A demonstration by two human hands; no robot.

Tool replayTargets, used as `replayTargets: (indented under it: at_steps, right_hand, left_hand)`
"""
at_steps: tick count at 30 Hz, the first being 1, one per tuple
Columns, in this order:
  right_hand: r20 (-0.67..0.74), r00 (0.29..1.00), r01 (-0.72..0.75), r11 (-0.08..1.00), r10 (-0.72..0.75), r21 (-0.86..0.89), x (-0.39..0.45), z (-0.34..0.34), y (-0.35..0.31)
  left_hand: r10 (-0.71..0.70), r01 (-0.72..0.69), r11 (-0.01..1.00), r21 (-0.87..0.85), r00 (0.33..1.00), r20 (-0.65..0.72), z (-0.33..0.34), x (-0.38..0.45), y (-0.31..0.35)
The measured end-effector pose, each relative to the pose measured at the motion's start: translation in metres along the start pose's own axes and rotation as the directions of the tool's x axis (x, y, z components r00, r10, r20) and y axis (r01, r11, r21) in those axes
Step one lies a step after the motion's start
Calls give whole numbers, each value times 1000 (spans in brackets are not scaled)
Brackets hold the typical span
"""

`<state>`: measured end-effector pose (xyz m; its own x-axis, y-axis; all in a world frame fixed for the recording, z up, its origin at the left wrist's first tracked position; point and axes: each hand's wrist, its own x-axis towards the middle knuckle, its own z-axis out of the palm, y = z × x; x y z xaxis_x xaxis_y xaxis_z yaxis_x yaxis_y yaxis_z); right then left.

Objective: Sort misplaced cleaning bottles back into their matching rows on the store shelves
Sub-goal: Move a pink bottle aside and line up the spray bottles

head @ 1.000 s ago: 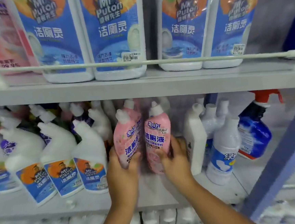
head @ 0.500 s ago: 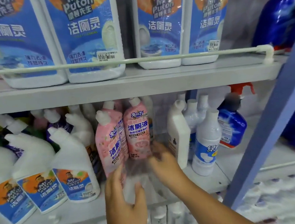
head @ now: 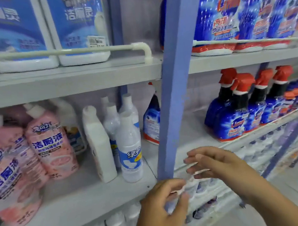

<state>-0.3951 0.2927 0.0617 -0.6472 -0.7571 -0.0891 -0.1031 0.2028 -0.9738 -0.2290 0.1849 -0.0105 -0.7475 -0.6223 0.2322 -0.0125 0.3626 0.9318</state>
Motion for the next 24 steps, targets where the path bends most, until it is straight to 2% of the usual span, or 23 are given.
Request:
replayTargets:
  at_steps: [5,8,10,13,17,22,24]
  right_hand:
    - [-241,968,66,997,-73,-36,63,-110,21]
    - [-408,896,122,981,-174,-151,103,-174,34]
    - [-445,862,164,964,-242,-207,128,-205,39]
    - [-392,858,217,925,-333,-311,161,-235,41]
    - [-248,920,192,901,-303,-390,185,-244,42]
    - [-197,917,207,835,-348,-510,190,-251,43]
    - [-161,909,253,817,-384,-518,191,-246,46]
  left_hand:
    - [65,-65,998,-5,998,-12,81,44,22]
    - [-67,53,994,-100,987,-145,114,89,27]
    - [-150,110,983,-149,944,-294,124,128,20]
    - [-153,129,988,-83,826,-542,129,180,20]
    - [-62,216,971,98,630,-774,116,229,22]
    - [-154,527,825,204,557,-816,103,269,10]
    - [-141,565,791,233,539,-830,103,276,8]
